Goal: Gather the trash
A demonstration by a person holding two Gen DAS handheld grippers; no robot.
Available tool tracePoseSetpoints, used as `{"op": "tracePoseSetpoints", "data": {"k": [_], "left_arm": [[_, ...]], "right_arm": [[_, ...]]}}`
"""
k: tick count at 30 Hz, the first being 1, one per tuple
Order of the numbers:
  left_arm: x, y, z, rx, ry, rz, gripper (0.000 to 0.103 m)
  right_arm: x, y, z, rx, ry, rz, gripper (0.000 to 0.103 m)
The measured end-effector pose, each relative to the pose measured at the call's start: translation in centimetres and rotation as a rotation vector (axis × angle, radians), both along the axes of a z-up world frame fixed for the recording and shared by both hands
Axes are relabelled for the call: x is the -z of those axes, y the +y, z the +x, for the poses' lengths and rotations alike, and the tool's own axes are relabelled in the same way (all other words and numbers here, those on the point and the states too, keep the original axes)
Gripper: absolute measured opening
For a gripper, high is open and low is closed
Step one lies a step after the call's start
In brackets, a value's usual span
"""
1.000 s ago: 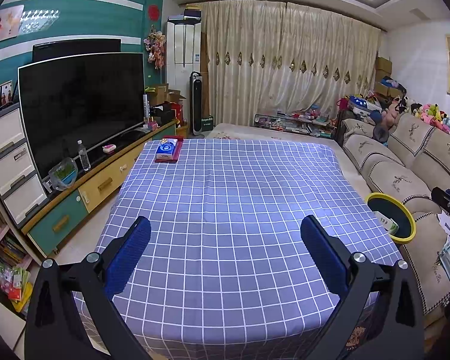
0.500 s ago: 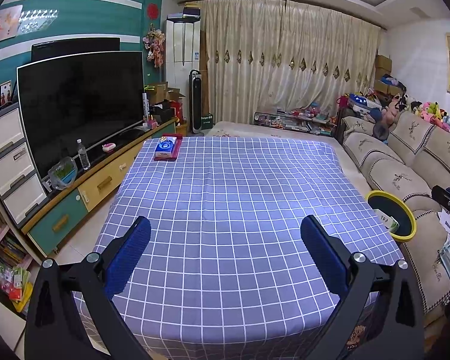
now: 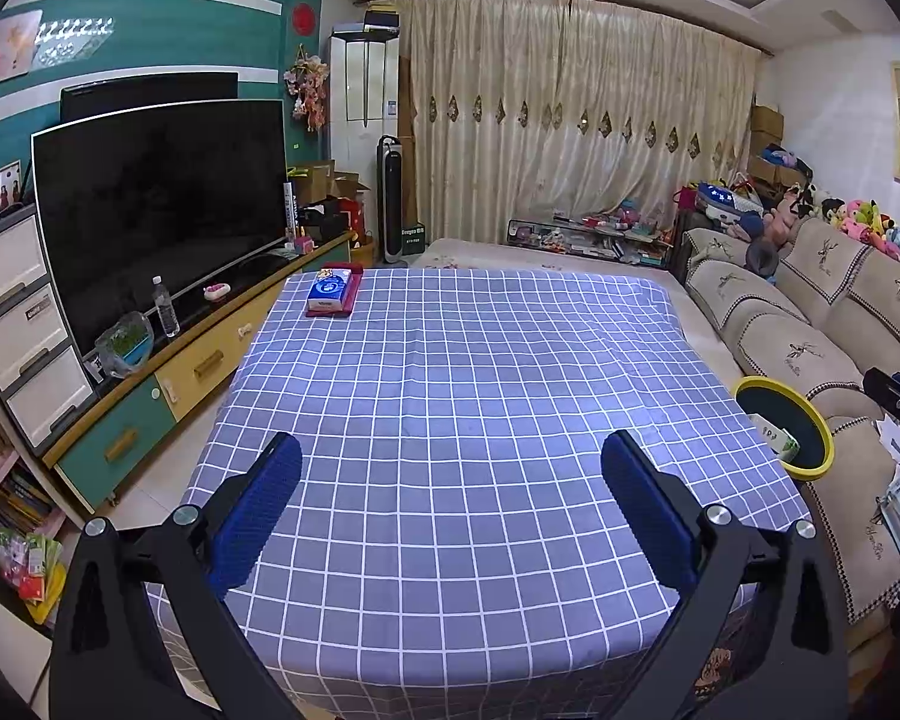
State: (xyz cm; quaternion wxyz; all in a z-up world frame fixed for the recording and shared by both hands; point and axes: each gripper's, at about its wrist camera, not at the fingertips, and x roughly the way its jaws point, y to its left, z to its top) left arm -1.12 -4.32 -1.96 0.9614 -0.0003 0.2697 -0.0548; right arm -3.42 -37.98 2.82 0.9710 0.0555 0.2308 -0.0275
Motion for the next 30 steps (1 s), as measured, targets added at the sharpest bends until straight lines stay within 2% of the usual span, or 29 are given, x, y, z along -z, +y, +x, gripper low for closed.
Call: {"op": "tracePoseSetpoints", "data": {"k": [14,19,21,23,25,27,30], "left_arm": [[0.2,-0.1,0.4,-0.015,0.009,0.003,0.098],[0.2,0.3,1.2,0.012,0.017,-0.073,0.098],[0.2,0.1,1.9,0.028,0.026,-0.073,0.098],[0.3,-0.3,3.3,0.026,0.029,-0.044,0.098],[0.7,-0.1,5.7,0.022,0.06,-0.047,0.098],[1.4,0.2,8.9,0.02,0.088,-0.046,0.098],[3.3,0.9,15.0,-0.015,0.117,-0.004,0.098]], "right_arm": [[0.5,0.0,0.1,0.001,0.005,0.002,0.096],[0.9,-0.1,0.4,-0.007,0.015,0.011,0.096],[1.1,-0.1,0.7,-0.012,0.02,0.015,0.096],[1.1,0.0,1.3,-0.019,0.022,0.015,0.096],[1.0,0.3,3.1,-0.028,0.028,0.006,0.096],[0.7,0.8,5.7,-0.049,0.048,-0.005,0.097],[1.3,2.2,11.1,-0.073,0.087,-0.026,0.097]]}}
